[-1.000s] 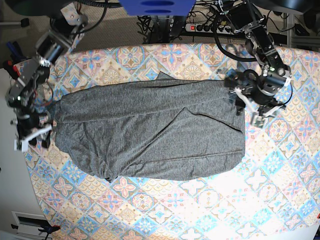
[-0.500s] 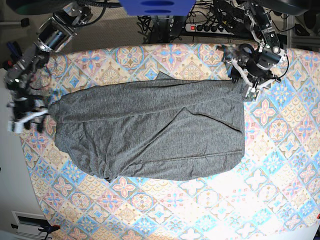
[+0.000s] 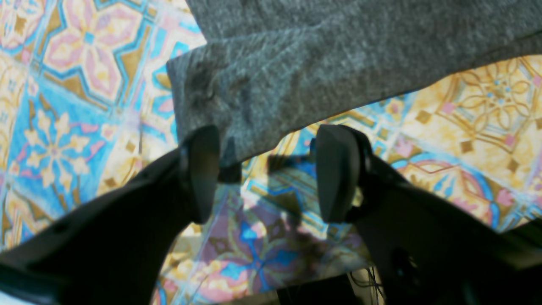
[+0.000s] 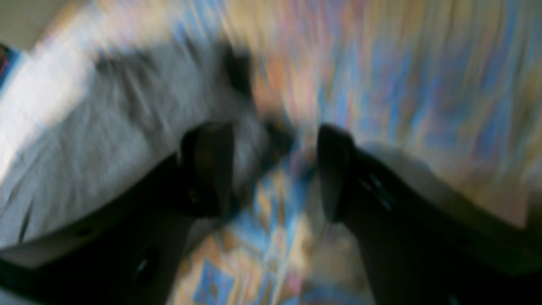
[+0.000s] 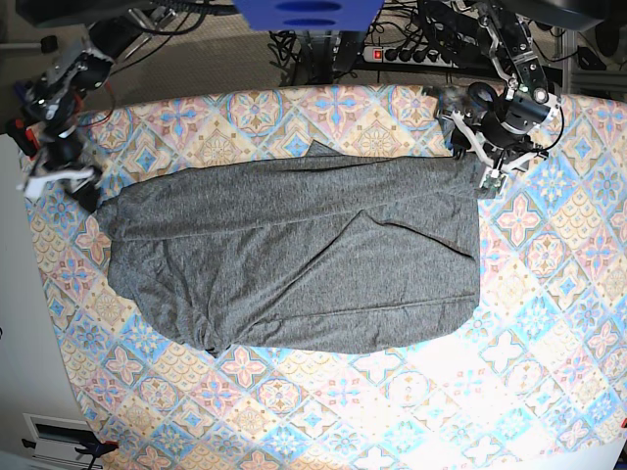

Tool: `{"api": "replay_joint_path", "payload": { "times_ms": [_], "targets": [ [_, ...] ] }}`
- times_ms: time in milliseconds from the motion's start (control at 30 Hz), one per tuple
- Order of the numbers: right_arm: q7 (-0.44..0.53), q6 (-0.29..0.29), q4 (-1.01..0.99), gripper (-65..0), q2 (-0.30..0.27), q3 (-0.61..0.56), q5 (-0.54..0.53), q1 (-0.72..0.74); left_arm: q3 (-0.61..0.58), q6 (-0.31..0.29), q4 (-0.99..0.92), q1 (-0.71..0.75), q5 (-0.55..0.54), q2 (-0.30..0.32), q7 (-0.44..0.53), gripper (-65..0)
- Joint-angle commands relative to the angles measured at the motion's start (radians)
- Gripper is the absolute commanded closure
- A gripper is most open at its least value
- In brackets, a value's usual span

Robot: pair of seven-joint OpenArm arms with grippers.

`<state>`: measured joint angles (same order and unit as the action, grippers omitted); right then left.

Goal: Layout the t-shirt on the table in an organized manner, then fold the t-shirt properly
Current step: 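Release the shirt edge with both grippers and lift them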

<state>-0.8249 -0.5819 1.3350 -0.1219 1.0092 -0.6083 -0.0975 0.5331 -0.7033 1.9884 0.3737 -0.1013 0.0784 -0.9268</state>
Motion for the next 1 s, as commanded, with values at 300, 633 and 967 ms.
{"api": "replay_joint_path", "payload": {
  "times_ms": [300,633,967],
  "targets": [
    [0.012,-0.079,-0.091,-30.5,-0.017,-0.033,-0.081,0.022,0.144,0.005,0.015,-0.008,-0.007,-0.061,0.013,-35.1],
    [-0.041,-0.079,-0.163,-30.5,-0.015,-0.045,-0.078,0.051,0.147,0.005,0.013,-0.002,-0.004,-0.056,0.013,-35.1],
    [-0.040,-0.076,-0.154,-30.5,-0.015,-0.183,-0.078,0.057,0.272,0.005,-0.024,-0.012,-0.222,-0.050,-0.170,-35.1]
  ]
}}
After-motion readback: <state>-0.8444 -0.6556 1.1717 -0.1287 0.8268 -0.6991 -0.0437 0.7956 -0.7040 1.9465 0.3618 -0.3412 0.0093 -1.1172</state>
